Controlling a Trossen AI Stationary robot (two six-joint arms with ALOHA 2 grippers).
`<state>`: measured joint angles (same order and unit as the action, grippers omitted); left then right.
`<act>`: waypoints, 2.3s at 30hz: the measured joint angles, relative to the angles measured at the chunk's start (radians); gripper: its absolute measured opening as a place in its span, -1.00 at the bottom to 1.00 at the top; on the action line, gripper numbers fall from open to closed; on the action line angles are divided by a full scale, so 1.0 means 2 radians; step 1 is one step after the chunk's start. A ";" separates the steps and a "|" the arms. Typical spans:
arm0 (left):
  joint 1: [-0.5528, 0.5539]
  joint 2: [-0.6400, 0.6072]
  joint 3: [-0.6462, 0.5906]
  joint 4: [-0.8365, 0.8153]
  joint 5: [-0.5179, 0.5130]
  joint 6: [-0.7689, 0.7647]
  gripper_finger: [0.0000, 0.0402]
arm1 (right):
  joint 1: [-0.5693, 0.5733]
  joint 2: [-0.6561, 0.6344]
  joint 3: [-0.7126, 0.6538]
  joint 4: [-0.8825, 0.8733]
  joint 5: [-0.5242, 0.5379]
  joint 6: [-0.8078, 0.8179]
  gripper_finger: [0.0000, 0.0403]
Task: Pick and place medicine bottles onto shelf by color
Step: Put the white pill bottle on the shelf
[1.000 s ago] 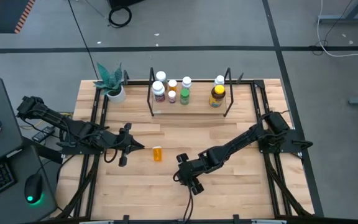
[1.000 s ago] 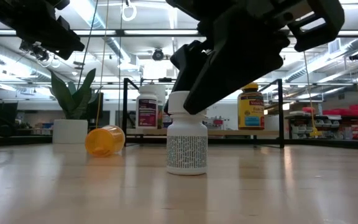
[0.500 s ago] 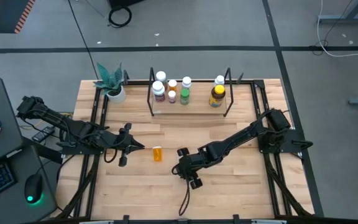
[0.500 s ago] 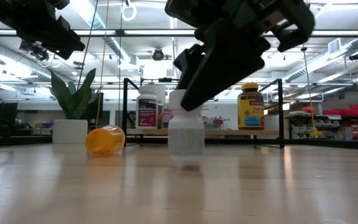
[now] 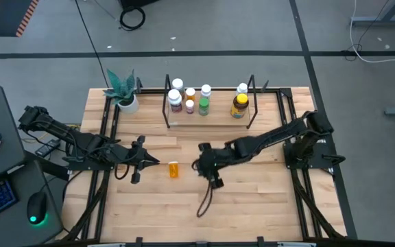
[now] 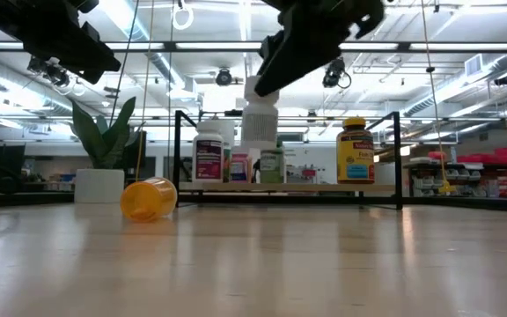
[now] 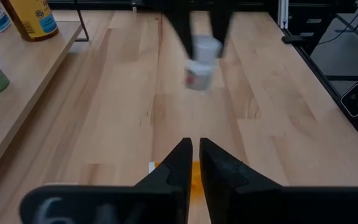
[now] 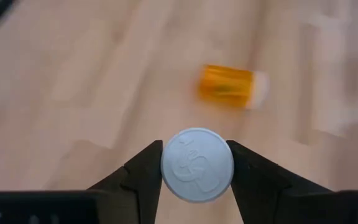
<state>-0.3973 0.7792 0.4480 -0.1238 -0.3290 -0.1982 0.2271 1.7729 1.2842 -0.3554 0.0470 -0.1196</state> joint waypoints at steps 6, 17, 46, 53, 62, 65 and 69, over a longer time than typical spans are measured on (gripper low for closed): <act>0.000 0.000 0.000 0.002 0.000 0.000 -0.85 | -0.048 -0.030 0.000 -0.035 0.030 0.016 -0.14; 0.000 0.000 0.000 0.001 0.000 0.000 -0.81 | -0.158 -0.107 -0.121 0.058 0.069 0.056 -0.14; 0.000 0.000 0.000 0.000 0.000 0.001 -0.82 | -0.281 -0.088 -0.145 0.086 0.115 0.139 -0.14; 0.000 0.000 0.000 0.000 0.000 0.000 -0.86 | -0.287 -0.087 -0.145 0.070 0.112 0.140 -0.14; 0.000 0.000 0.000 0.000 0.000 0.000 -0.80 | -0.288 -0.086 -0.145 0.068 0.106 0.148 -0.14; 0.000 0.000 0.000 0.000 0.000 0.000 -0.80 | -0.288 -0.085 -0.145 0.069 0.106 0.150 -0.14; 0.000 0.000 0.000 0.000 0.000 0.001 -0.83 | -0.288 -0.085 -0.145 0.069 0.096 0.149 -0.14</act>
<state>-0.3966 0.7788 0.4477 -0.1239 -0.3290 -0.1970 -0.3485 1.6035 0.9951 -0.2176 0.2398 0.1779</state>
